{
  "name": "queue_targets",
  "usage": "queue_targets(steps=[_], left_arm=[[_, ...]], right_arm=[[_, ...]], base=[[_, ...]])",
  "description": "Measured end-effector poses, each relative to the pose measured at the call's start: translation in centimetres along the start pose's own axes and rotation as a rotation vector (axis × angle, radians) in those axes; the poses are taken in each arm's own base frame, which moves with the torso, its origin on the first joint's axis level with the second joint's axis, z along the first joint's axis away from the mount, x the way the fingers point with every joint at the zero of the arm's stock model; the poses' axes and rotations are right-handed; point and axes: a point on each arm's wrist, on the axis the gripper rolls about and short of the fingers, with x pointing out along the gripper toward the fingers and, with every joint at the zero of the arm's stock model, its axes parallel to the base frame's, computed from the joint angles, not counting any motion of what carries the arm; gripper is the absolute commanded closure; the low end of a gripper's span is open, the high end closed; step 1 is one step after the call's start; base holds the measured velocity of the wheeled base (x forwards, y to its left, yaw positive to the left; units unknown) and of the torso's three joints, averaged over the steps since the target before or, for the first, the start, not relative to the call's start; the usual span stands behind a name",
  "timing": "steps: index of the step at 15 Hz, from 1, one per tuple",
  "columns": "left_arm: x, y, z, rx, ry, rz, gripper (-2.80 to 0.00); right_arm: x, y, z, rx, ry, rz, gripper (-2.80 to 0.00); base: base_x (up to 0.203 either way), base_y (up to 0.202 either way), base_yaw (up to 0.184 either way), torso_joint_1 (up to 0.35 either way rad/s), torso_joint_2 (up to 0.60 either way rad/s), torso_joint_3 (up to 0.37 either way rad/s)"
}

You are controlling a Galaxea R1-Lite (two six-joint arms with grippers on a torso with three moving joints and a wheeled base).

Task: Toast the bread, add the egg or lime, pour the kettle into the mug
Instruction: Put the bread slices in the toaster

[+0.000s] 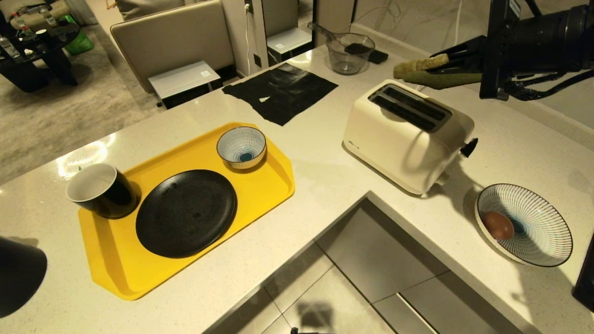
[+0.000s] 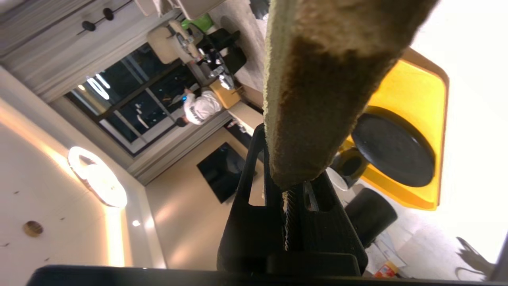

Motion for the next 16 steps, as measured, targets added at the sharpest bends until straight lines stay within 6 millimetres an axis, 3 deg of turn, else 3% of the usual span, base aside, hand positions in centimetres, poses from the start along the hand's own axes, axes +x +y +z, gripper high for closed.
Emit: queue_targets(steps=[5,16], left_arm=[[0.0,0.0,0.0,0.0,0.0,-0.001,0.0],[0.0,0.0,0.0,0.0,0.0,0.0,0.0]], right_arm=[[1.3,0.6,0.6,0.017,0.026,0.075,0.0],[3.2,-0.3,2.9,0.138,0.003,0.031,0.0]], base=[[0.0,0.0,0.0,0.0,0.0,0.0],[0.0,0.0,0.0,0.0,0.0,0.0]])
